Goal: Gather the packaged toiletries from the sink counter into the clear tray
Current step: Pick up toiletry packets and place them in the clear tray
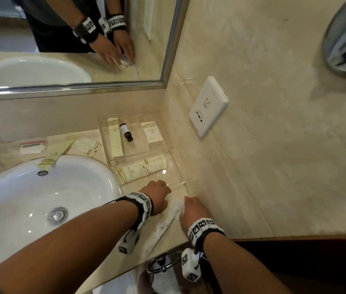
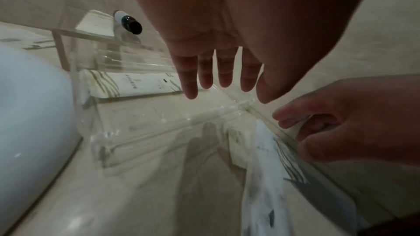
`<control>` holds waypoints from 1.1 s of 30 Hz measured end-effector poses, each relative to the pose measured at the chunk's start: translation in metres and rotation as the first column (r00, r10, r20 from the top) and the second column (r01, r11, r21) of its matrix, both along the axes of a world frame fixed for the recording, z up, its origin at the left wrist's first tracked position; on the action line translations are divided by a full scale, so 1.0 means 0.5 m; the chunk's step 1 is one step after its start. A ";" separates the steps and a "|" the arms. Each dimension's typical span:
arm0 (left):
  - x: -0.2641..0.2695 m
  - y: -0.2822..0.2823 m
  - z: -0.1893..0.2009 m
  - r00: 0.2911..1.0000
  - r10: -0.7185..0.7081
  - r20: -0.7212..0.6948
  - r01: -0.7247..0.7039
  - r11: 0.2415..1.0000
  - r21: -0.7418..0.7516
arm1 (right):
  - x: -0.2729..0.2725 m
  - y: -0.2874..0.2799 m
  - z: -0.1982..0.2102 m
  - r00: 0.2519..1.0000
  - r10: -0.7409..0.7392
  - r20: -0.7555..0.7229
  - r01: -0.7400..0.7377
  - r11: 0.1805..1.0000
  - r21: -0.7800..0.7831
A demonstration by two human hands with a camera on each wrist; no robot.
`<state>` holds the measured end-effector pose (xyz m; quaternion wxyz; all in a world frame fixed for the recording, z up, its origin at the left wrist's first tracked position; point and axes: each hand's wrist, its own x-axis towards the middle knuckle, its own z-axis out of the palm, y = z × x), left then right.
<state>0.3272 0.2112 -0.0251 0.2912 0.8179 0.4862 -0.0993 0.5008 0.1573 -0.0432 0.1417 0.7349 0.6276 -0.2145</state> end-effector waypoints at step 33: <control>-0.070 -0.010 -0.010 0.996 0.090 0.030 -0.089 0.996 -0.012 | -0.021 0.040 -0.008 0.994 -0.093 0.054 0.093 0.996 -0.005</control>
